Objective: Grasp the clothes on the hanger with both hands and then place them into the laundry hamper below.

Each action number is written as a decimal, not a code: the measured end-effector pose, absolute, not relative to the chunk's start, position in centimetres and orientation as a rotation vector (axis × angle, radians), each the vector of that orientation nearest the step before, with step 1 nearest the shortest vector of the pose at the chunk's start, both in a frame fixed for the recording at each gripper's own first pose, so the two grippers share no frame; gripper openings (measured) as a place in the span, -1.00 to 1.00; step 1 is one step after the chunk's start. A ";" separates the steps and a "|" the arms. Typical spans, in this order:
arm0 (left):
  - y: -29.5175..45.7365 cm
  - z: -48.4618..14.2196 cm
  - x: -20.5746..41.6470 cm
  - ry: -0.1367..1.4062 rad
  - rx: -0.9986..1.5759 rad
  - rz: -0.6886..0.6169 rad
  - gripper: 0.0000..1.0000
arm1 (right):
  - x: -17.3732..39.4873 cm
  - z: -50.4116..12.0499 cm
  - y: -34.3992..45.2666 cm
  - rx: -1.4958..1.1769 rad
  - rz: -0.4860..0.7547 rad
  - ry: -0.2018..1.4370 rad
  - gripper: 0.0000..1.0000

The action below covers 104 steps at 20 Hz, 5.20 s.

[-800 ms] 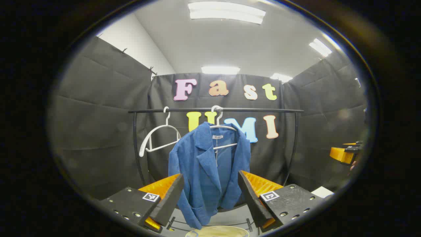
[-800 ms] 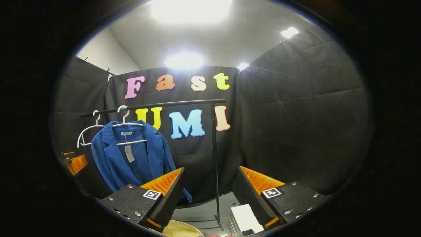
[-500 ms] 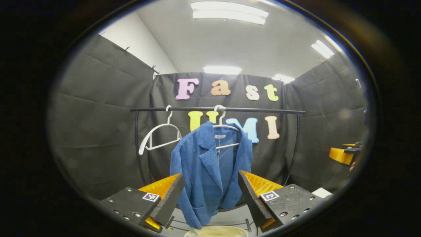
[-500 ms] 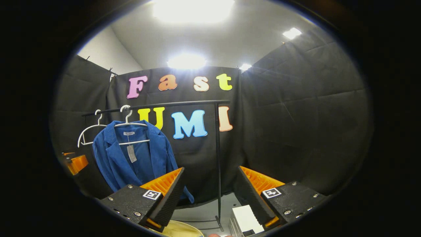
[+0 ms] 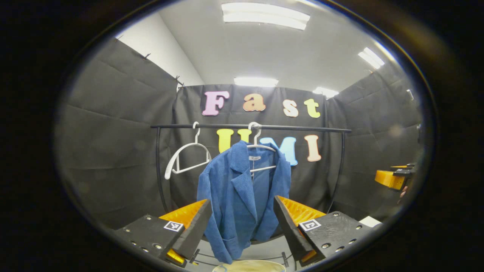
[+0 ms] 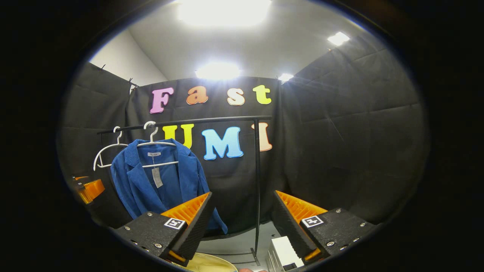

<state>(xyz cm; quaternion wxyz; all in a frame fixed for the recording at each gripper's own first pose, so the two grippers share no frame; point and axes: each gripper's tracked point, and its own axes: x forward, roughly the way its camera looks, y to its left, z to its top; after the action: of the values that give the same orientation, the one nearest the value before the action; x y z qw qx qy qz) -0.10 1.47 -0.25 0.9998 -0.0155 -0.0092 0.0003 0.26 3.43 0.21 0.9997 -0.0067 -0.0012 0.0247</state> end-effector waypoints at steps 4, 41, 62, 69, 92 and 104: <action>1.9 0.2 0.2 -0.019 -0.054 0.003 0.89 | 0.3 1.6 5.7 -0.009 0.091 -0.014 0.92; 2.1 -4.3 28.0 0.197 -0.117 0.408 0.87 | 28.9 -7.3 27.0 0.114 0.677 0.335 0.91; 4.8 -5.9 28.8 0.142 -0.198 0.425 -0.81 | 31.2 -7.7 29.4 0.117 0.751 0.288 -1.00; 3.7 -5.0 27.2 0.144 -0.250 0.292 -0.98 | 31.0 -6.1 28.2 0.095 0.678 0.216 -1.00; 13.1 6.4 21.3 -0.061 -0.214 0.205 -0.99 | 37.1 1.1 23.0 0.085 0.314 -0.049 -1.00; 20.0 7.3 23.3 -0.017 -0.155 0.174 -0.98 | 38.3 2.3 25.3 0.039 0.382 -0.107 -1.00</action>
<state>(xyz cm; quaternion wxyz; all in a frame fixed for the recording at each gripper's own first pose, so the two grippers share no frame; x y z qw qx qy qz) 23.31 20.04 7.34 0.9932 -0.0772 -0.0084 0.0866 38.29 25.31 2.29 0.9802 0.0192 -0.0530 0.1899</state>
